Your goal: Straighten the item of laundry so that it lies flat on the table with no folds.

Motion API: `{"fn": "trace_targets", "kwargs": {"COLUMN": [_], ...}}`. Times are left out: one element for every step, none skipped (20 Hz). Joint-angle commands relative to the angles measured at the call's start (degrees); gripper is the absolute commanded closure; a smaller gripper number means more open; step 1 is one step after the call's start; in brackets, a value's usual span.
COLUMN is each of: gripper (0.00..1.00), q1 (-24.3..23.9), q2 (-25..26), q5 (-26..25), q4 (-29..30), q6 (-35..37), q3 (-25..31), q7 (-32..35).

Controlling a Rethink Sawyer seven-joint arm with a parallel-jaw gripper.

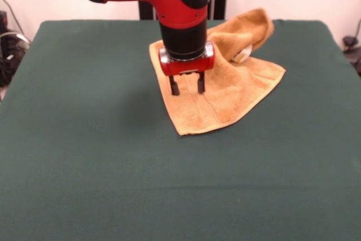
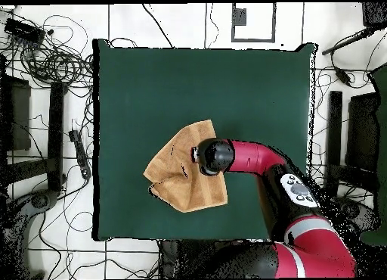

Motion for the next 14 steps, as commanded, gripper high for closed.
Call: {"fn": "trace_targets", "kwargs": {"gripper": [0.0, 0.0, 0.0, 0.0, 0.0, 0.0, 0.0, 0.0, 0.0, 0.0, 0.0, 0.0, 0.0, 0.0], "q1": [-6.7, -7.2, -7.7, -8.0, -8.5, -8.9, -9.4, -9.8, -10.3, -10.7, -11.1, -11.6, -12.0, -12.1], "q2": [14.6, 14.5, 14.3, 14.2, 14.1, 14.0, 13.9, 13.8, 13.8, 13.8, 13.7, 13.6, 13.6, 13.5], "q5": [-13.4, -13.5, -13.5, -13.6, -13.7, -13.9, -14.1, -14.5, -14.9, -15.2, -15.5, -15.9, -16.1, -16.3], "q4": [-9.6, -9.5, -9.5, -9.6, -9.6, -9.6, -9.7, -9.8, -9.9, -10.0, -10.0, -10.3, -10.4, -10.6], "q6": [-11.8, -11.6, -11.5, -11.1, -10.8, -10.5, -10.1, -9.7, -9.6, -9.4, -9.3, -8.8, -8.5, -8.1], "q3": [-8.0, -7.7, -7.4, -7.2, -7.1, -6.9, -6.6, -6.3, -6.0, -5.7, -5.4, -5.1, -4.8, -4.8], "q7": [-1.5, -2.1, -2.3, -2.6, -2.8, -3.0, -3.4, -3.9, -4.0, -4.0, -4.1, -4.5, -4.5, -4.4]}}
